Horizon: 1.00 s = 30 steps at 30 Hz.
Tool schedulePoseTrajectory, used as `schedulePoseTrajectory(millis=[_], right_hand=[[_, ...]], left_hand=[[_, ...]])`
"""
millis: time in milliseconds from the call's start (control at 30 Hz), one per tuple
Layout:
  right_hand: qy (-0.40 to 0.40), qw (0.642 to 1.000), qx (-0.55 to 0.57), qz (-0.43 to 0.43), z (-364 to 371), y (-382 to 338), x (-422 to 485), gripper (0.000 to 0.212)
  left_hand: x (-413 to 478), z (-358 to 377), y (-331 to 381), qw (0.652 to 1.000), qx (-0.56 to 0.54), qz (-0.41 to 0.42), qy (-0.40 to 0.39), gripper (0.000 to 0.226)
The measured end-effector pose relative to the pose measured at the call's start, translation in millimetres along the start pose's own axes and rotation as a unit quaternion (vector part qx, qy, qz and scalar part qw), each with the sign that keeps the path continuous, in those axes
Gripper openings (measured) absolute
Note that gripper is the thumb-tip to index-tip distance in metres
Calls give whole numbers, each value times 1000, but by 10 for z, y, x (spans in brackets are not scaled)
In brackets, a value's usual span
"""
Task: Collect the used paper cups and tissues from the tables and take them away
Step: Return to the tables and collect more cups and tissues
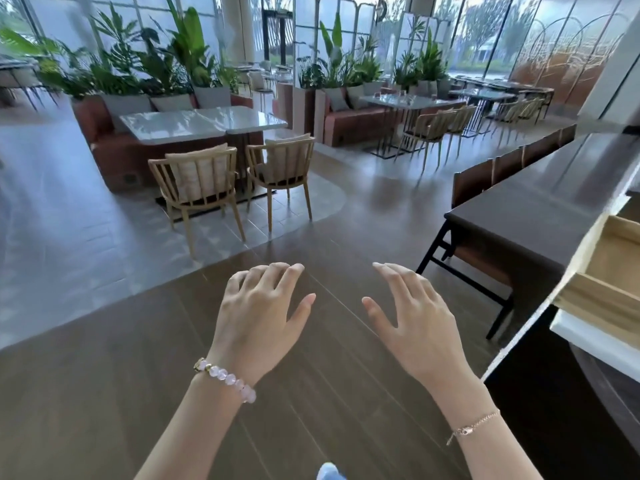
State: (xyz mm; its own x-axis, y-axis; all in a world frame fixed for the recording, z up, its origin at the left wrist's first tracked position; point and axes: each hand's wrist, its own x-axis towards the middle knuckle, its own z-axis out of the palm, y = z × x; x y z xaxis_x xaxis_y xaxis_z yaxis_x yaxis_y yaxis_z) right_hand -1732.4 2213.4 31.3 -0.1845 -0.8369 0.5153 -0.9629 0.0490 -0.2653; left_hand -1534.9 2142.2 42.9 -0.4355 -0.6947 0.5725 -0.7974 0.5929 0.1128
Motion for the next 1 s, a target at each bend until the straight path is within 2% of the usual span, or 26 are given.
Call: schedulePoseTrajectory(millis=[267, 433, 700, 1000], right_hand=[[12, 1000, -2, 13, 921, 700, 1524, 54], [11, 999, -4, 31, 1283, 1188, 2606, 57], [10, 999, -9, 34, 1875, 1751, 3919, 56], [-5, 995, -44, 91, 2897, 2492, 5405, 60]], left_hand=[[1494, 1176, -371, 1000, 0, 18, -13, 47], [2609, 1755, -511, 999, -9, 33, -8, 46], [3915, 2671, -846, 999, -19, 38, -12, 48], [5576, 4062, -1314, 993, -56, 103, -20, 45]])
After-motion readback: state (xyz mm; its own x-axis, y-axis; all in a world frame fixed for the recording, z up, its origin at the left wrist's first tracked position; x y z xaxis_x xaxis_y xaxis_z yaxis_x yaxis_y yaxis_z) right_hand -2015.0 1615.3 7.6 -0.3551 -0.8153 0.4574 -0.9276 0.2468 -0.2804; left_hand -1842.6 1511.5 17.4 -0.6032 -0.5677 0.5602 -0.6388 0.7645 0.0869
